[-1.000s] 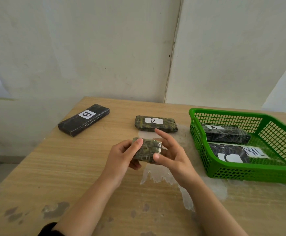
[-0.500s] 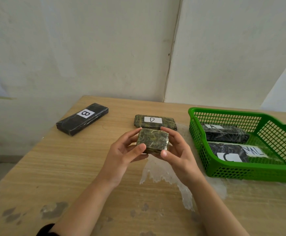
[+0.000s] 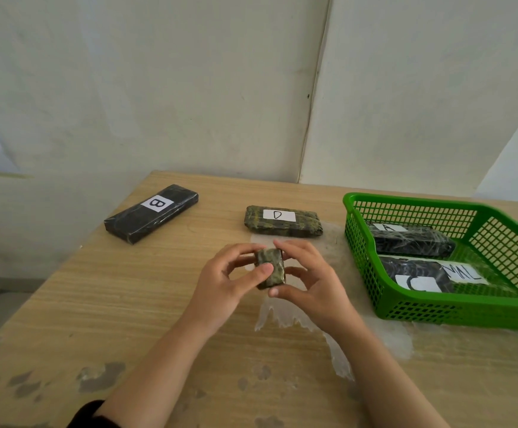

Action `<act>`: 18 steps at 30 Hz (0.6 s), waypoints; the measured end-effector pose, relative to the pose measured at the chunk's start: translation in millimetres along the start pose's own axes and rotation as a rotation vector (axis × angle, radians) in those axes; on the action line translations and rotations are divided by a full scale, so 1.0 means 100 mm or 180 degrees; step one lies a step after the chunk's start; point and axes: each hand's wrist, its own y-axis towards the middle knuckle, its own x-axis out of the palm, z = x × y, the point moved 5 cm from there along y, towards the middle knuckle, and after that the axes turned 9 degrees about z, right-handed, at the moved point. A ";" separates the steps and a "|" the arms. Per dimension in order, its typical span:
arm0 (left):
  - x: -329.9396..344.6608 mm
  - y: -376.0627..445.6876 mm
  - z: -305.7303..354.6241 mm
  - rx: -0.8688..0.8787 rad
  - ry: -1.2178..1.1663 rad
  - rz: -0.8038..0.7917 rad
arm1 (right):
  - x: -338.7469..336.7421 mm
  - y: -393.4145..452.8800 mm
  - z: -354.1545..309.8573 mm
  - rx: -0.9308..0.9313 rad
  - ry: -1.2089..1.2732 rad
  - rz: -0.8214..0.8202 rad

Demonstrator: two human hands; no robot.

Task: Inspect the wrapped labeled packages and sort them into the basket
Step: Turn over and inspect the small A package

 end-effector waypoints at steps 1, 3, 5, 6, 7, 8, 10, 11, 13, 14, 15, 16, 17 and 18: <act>-0.02 0.01 0.00 -0.0001 -0.0084 0.0062 | 0.00 0.00 0.00 0.0025 0.0056 0.0021; -0.03 0.01 0.01 0.0000 -0.0237 0.0157 | 0.01 -0.01 0.01 0.0123 0.0124 0.0024; -0.03 0.01 0.03 -0.0034 -0.0493 0.0192 | 0.03 -0.03 0.03 0.0260 0.0141 -0.0086; -0.03 0.01 0.02 -0.0089 -0.0602 0.0183 | 0.05 -0.03 0.04 0.0337 0.0209 -0.0122; -0.02 0.02 0.01 -0.0150 -0.0681 0.0159 | 0.05 -0.04 0.05 0.0406 0.0300 -0.0110; -0.01 0.01 0.00 -0.0221 -0.0750 0.0128 | 0.05 -0.03 0.06 0.0440 0.0365 -0.0058; 0.01 0.00 0.02 -0.0302 -0.0816 0.0087 | 0.03 -0.02 0.05 0.0431 0.0330 0.0063; 0.01 0.00 0.02 -0.0302 -0.0803 0.0093 | 0.02 -0.01 0.04 0.0410 0.0265 0.0086; 0.01 0.00 0.03 -0.0246 -0.0763 0.0189 | 0.02 -0.01 0.03 0.0365 0.0160 0.0068; 0.00 0.00 0.03 -0.0204 -0.0771 0.0260 | 0.03 -0.01 0.04 0.0359 0.0158 0.0033; -0.01 0.01 0.03 -0.0167 -0.0804 0.0313 | 0.04 -0.01 0.04 0.0398 0.0271 -0.0001; -0.02 0.02 0.03 -0.0164 -0.0863 0.0343 | 0.04 -0.02 0.05 0.0508 0.0508 0.0005; -0.03 0.03 0.02 -0.0172 -0.0917 0.0331 | 0.03 -0.02 0.07 0.0717 0.0809 0.0061; -0.03 0.03 0.02 -0.0199 -0.0975 0.0286 | 0.02 -0.02 0.09 0.0943 0.1021 0.0137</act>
